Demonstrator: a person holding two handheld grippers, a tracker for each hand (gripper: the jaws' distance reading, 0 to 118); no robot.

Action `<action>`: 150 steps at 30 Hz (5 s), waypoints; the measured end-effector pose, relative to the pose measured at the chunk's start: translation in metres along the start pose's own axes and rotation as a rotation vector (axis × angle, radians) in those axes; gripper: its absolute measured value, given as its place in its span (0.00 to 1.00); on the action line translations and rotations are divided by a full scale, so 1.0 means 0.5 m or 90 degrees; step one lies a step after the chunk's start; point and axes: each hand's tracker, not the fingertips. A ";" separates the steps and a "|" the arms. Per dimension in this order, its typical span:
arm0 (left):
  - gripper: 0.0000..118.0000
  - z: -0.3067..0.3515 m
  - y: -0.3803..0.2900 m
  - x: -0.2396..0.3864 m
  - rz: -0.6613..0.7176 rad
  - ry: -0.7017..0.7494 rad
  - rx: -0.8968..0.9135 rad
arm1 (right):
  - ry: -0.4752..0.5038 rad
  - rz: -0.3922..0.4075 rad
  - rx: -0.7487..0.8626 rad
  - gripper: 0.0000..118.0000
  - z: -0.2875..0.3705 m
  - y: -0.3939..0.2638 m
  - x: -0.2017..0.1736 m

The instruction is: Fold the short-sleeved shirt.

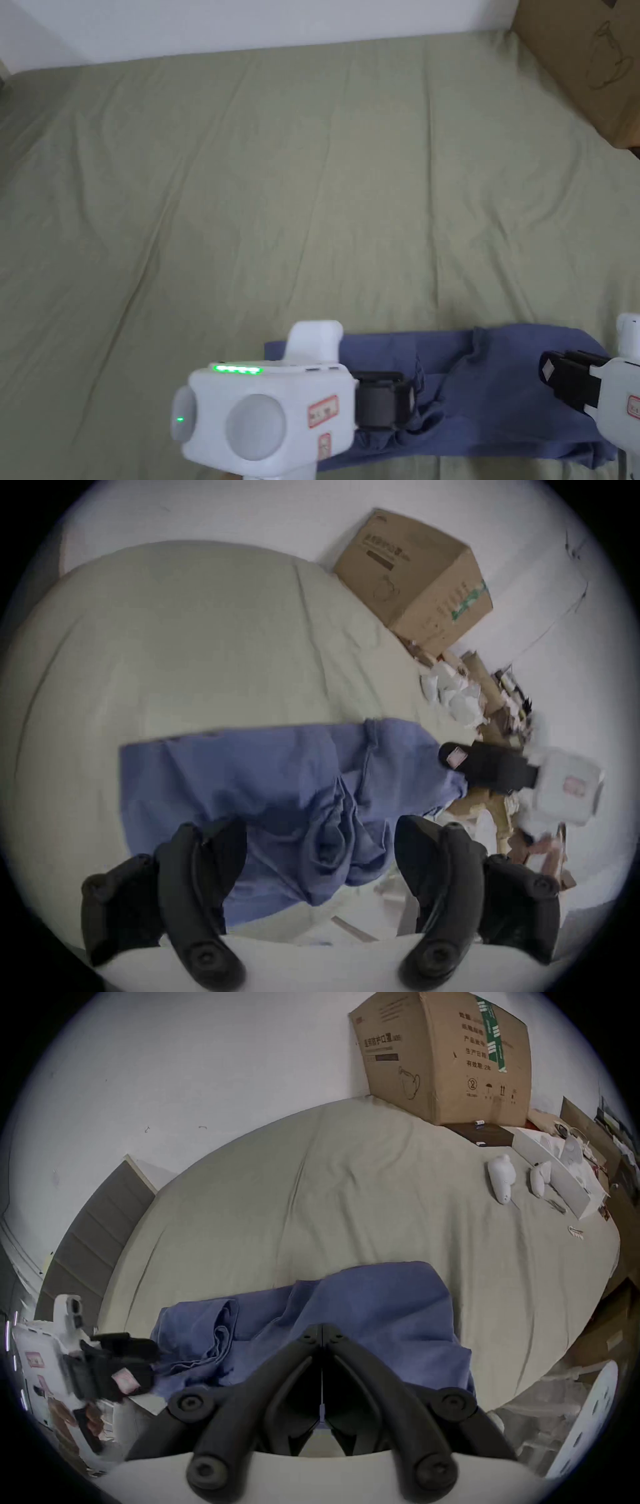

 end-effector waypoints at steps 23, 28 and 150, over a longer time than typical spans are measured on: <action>0.00 -0.172 -0.049 -0.009 0.109 -0.106 -0.136 | 0.024 -0.024 0.007 0.00 0.003 0.000 0.015; 0.00 -0.164 -0.047 -0.011 0.098 -0.110 -0.134 | 0.021 -0.026 0.009 0.00 0.005 0.001 0.015; 0.02 -0.051 0.007 -0.128 0.126 -0.099 -0.142 | 0.013 -0.005 -0.037 0.00 -0.038 0.012 0.016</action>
